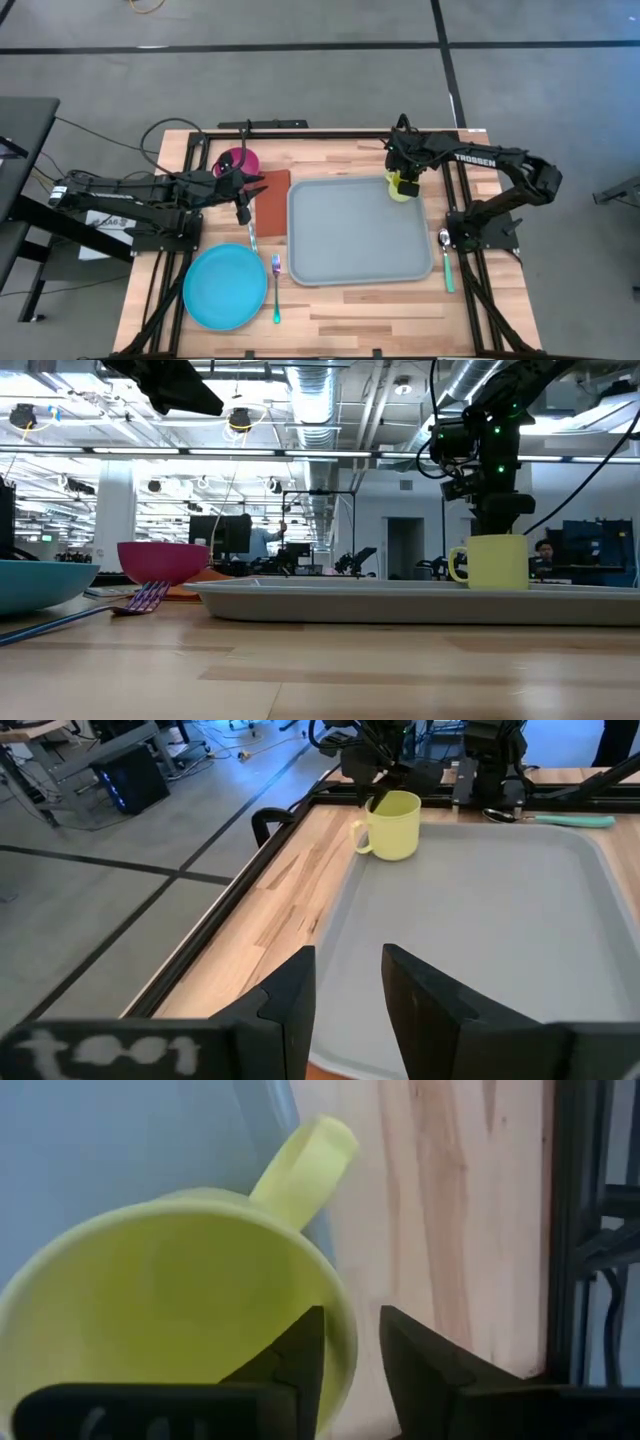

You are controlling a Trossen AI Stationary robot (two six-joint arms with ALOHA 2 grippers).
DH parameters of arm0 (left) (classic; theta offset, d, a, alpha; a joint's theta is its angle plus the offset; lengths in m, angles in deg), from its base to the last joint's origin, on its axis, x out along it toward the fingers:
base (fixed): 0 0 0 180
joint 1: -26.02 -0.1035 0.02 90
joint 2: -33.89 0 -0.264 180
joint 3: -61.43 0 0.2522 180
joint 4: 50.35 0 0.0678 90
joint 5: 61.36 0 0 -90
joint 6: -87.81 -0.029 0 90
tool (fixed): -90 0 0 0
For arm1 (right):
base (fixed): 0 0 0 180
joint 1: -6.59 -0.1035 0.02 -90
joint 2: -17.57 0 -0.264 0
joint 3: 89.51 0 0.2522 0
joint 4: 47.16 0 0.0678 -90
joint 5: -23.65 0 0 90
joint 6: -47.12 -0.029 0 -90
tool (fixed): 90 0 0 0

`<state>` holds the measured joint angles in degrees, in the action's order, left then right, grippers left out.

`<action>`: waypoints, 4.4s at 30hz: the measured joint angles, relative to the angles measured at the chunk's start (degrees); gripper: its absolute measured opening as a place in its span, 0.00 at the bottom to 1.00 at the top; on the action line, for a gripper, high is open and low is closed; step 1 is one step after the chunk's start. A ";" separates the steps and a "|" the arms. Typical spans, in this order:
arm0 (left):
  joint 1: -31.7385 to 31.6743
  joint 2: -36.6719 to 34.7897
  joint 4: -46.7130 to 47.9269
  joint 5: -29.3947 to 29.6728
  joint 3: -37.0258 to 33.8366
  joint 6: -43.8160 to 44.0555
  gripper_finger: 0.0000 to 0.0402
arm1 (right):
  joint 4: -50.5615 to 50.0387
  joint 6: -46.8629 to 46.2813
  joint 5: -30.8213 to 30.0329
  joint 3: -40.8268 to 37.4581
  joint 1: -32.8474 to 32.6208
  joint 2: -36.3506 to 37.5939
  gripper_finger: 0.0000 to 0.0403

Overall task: Set up tray
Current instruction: Put the blue plate on the gray serving tray to the bottom left of the yellow mug

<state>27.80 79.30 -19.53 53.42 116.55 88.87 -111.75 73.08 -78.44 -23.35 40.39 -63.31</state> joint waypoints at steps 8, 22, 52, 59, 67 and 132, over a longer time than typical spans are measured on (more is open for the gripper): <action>0.00 0.00 0.04 0.01 0.00 0.04 0.27 | -0.89 -2.04 0.19 0.16 -0.14 0.00 0.36; 0.01 -0.02 6.48 0.04 0.00 4.48 0.27 | -11.11 -6.12 -0.14 14.71 -7.06 0.00 0.51; 9.06 11.16 31.40 -22.16 -5.35 17.95 0.27 | 1.05 -12.49 0.19 21.11 -27.33 0.00 0.52; 10.75 19.41 29.49 -21.16 -5.97 15.65 0.27 | 1.37 -12.49 0.18 21.11 -27.41 0.00 0.52; 10.75 26.87 29.17 -23.43 -5.99 14.86 0.27 | 1.92 -12.56 0.17 21.11 -27.41 0.00 0.52; -8.37 70.25 24.27 -15.34 46.01 -9.85 0.16 | -13.91 -23.11 0.19 21.07 -27.41 0.00 0.52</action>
<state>19.43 149.55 4.74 38.08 162.56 79.02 -125.66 49.97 -78.25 -2.28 12.98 -63.31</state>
